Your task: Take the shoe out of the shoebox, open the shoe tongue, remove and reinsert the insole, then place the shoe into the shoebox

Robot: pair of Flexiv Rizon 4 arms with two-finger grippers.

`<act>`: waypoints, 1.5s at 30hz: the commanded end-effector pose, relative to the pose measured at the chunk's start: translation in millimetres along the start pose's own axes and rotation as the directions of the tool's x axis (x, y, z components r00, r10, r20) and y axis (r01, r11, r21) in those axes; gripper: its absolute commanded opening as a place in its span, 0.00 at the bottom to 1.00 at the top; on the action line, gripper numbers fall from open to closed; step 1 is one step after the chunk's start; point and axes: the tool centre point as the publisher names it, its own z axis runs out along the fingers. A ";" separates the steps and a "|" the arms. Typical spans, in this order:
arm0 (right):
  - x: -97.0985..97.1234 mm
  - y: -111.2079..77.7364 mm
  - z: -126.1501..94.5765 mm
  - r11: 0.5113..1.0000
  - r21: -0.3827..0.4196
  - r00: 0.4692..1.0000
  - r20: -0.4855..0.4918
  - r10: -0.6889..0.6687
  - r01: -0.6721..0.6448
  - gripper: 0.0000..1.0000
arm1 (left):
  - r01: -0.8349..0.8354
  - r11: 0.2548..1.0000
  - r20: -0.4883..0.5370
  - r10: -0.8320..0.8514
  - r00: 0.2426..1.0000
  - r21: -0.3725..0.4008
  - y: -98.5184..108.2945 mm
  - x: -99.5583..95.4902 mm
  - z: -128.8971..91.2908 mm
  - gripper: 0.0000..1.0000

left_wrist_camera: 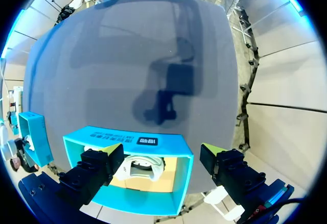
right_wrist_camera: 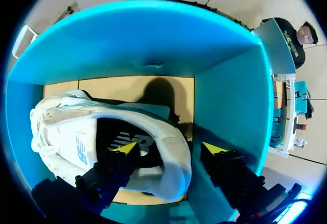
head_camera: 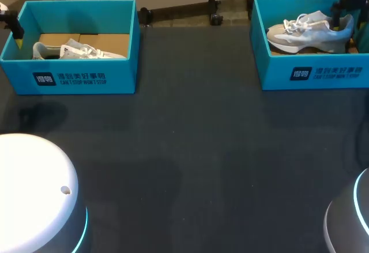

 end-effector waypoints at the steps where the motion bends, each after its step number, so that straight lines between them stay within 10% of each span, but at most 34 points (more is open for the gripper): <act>1: -2.8 7.1 6.5 1.000 0.027 1.000 -0.013 -0.003 0.004 0.77 | -0.001 1.000 -0.002 0.001 1.000 -0.001 -0.6 0.2 -0.2 1.00; 13: 4.0 3.1 18.1 0.998 0.058 0.999 -0.045 -0.030 0.033 0.88 | -0.001 1.000 -0.002 0.001 1.000 -0.001 -0.6 0.2 -0.2 1.00; 18: 8.0 2.5 23.2 0.997 0.066 0.997 -0.067 -0.036 0.041 0.59 | -0.001 1.000 -0.002 0.001 1.000 -0.001 -0.6 0.2 -0.2 1.00; 23: 10.2 1.0 26.2 0.996 0.073 0.996 -0.077 -0.037 0.043 0.57 | -0.001 1.000 -0.002 0.001 1.000 -0.001 -0.6 0.2 -0.2 1.00; 28: 7.7 -1.1 25.0 0.997 0.072 0.997 -0.069 -0.020 0.025 0.00 | -0.001 1.000 -0.002 0.001 1.000 -0.001 -0.6 0.2 -0.2 1.00; 45: -15.6 0.6 -24.8 0.997 -0.005 0.997 0.000 0.082 -0.082 0.00 | -0.001 1.000 -0.002 0.001 1.000 -0.001 -0.6 0.2 -0.2 1.00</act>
